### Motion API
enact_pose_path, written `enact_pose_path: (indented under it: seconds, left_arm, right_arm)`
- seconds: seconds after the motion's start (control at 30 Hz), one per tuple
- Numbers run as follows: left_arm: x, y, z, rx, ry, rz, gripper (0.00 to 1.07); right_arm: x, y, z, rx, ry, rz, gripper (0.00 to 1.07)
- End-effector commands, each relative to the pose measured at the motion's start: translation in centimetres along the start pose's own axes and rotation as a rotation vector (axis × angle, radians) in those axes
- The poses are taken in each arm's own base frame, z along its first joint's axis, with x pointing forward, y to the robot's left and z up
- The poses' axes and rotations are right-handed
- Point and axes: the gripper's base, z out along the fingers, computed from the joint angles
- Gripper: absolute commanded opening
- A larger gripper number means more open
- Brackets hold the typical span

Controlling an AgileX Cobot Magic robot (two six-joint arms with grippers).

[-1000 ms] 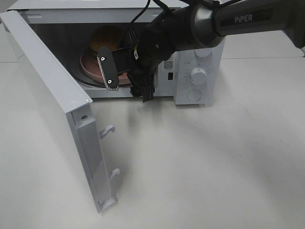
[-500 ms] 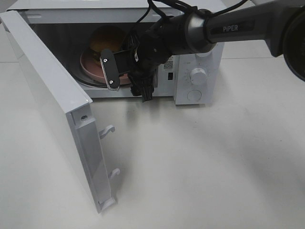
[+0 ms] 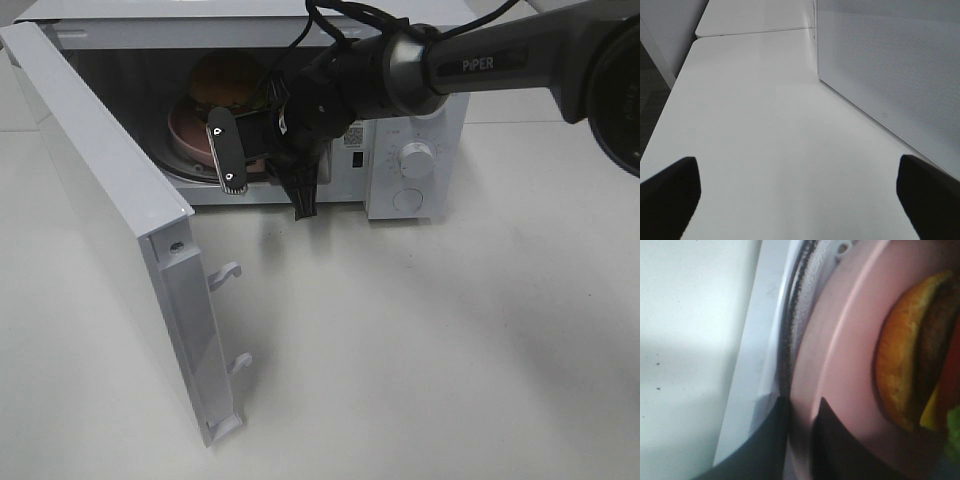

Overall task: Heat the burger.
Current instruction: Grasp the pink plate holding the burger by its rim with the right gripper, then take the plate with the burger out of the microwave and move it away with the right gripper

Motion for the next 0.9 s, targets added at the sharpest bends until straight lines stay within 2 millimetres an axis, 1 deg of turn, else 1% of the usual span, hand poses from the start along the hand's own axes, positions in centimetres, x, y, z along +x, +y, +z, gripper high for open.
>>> enact_pose_path:
  seconds: [0.03, 0.13, 0.3, 0.33, 0.37, 0.47, 0.5, 0.6, 0.67, 0.8, 0.9]
  left_arm:
    - [0.1, 0.0, -0.2, -0.009, -0.022, -0.003, 1.00]
    - [0.1, 0.0, -0.2, -0.010, -0.022, -0.002, 1.00]
    - [0.1, 0.0, -0.2, -0.011, -0.022, -0.002, 1.00]
    - [0.1, 0.0, -0.2, -0.012, -0.022, -0.001, 1.00]
    - [0.1, 0.0, -0.2, -0.012, -0.022, -0.001, 1.00]
    - [0.1, 0.0, -0.2, -0.012, -0.022, -0.001, 1.00]
    - [0.1, 0.0, -0.2, -0.012, -0.022, -0.001, 1.00]
    - [0.1, 0.0, -0.2, -0.012, -0.022, -0.001, 1.00]
    - [0.1, 0.0, -0.2, -0.012, -0.022, -0.001, 1.00]
    - [0.1, 0.0, -0.2, -0.012, -0.022, -0.001, 1.00]
    - [0.1, 0.0, -0.2, -0.012, -0.022, -0.001, 1.00]
  right_arm:
    - [-0.6, -0.2, -0.2, 0.009, -0.011, 0.009, 0.00]
    - [-1.1, -0.2, -0.4, 0.004, -0.022, 0.022, 0.00]
    - [-1.2, -0.3, -0.7, -0.007, -0.015, 0.020, 0.00]
    - [-1.6, -0.2, -0.9, -0.015, -0.017, 0.016, 0.00]
    - [-1.6, -0.2, -0.9, -0.015, -0.017, 0.016, 0.00]
    - [-1.6, -0.4, -1.4, -0.028, -0.006, 0.017, 0.00]
    - [-2.1, -0.2, -1.6, -0.041, -0.005, 0.003, 0.00]
    - [-2.0, -0.3, -1.8, -0.052, 0.006, 0.000, 0.00]
    - [-2.3, -0.1, -2.3, -0.086, 0.014, -0.001, 0.00]
    - [-2.4, 0.0, -2.7, -0.125, 0.020, -0.015, 0.00]
    - [-2.4, -0.2, -3.5, -0.152, 0.011, -0.046, 0.00]
